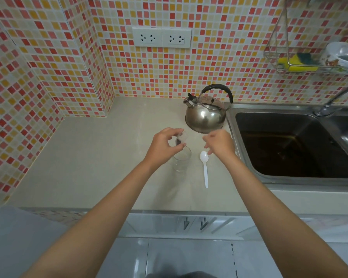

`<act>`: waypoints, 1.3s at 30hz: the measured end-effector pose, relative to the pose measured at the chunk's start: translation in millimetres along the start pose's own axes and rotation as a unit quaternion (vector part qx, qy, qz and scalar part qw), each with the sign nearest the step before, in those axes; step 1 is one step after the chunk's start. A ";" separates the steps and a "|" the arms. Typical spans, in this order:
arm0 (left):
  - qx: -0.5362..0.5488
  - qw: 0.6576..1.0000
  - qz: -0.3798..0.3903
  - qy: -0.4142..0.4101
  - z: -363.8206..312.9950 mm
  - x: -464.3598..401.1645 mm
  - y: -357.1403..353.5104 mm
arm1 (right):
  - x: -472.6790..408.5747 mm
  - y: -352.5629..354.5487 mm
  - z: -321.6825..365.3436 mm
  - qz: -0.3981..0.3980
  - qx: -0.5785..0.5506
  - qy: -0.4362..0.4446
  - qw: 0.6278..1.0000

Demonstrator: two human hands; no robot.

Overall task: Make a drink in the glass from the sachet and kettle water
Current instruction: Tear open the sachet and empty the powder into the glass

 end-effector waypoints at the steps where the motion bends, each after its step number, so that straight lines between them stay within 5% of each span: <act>1: 0.003 1.000 -0.001 0.003 1.0 -0.2 1.4 | -2.7 -9.8 -16.3 0.015 0.018 -0.033 0.999; 6: 0.014 1.000 -0.005 0.020 9.3 2.4 5.5 | 5.0 -63.3 -74.1 0.074 0.133 -0.093 0.984; 16: -0.003 1.000 0.011 0.025 17.2 5.0 9.0 | 5.6 -85.7 -93.3 0.081 0.124 -0.116 0.982; 25: -0.054 0.997 0.044 0.025 22.0 -8.7 11.5 | 10.1 -10.2 -42.3 -0.027 -0.152 0.068 0.986; 39: -0.215 0.965 0.148 -0.015 20.6 -15.2 -9.1 | 29.0 0.1 -28.3 -0.002 -0.045 0.109 0.993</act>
Point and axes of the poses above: each hand's wrist, its own x-axis away from the middle knuckle, its own y-axis out of the back of the hand, z = x × y, the point moved 6 cm from there along -x, towards the middle knuckle, and after that the axes turned 6 degrees about x, right-handed, at the moved point
